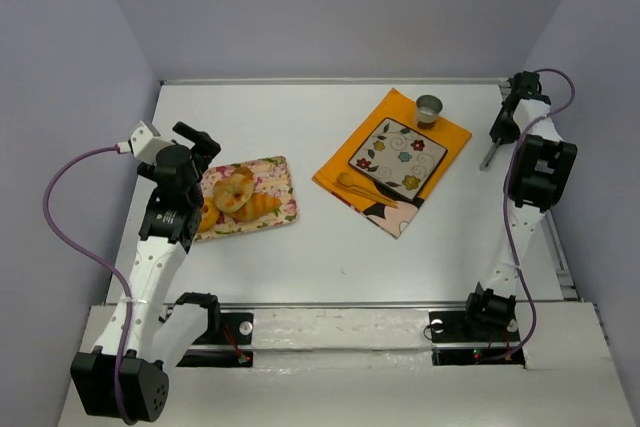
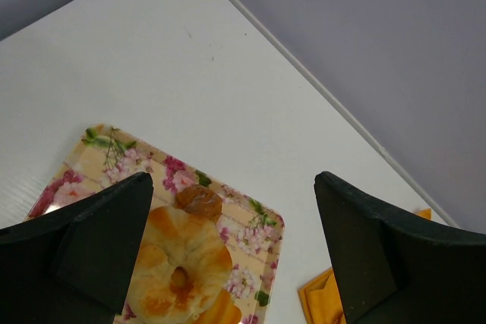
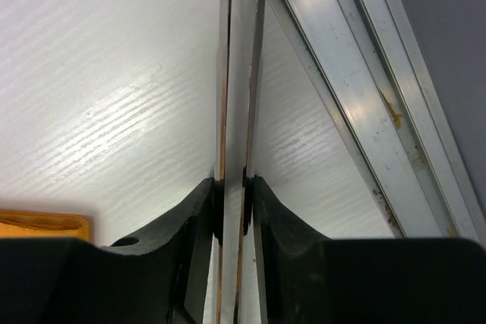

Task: Place the bread

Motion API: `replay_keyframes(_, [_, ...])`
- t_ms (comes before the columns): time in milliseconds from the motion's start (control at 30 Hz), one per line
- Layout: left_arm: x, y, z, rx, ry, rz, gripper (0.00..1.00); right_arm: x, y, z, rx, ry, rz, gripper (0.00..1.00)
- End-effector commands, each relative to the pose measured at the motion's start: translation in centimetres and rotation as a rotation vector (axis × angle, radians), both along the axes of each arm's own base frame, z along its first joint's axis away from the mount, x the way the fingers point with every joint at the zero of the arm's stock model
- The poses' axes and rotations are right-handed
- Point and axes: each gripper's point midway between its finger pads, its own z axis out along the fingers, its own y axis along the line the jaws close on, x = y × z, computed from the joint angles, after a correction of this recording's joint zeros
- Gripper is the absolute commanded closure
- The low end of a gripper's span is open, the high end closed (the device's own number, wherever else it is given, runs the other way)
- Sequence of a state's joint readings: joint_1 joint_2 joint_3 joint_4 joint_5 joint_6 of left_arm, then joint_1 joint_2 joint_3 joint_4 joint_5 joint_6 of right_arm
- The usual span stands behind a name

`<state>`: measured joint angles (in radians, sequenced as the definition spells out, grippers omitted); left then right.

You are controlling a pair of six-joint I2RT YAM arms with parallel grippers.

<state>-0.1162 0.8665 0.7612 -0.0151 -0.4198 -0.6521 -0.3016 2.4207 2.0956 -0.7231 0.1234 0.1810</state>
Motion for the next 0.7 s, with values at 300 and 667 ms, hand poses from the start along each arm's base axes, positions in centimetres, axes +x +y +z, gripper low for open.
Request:
replay_keyframes(300, [0.2,0.1,1.6,-0.010,-0.067,0.004,0.01,-3.7,3.4,13.4,-0.019,-0.238,0.117,0.70])
replay_keyframes(667, [-0.1,-0.4,1.7,-0.023,-0.078,-0.022,0.01,-10.8,24.0,25.2,0.009,-0.514,0.775,0.60])
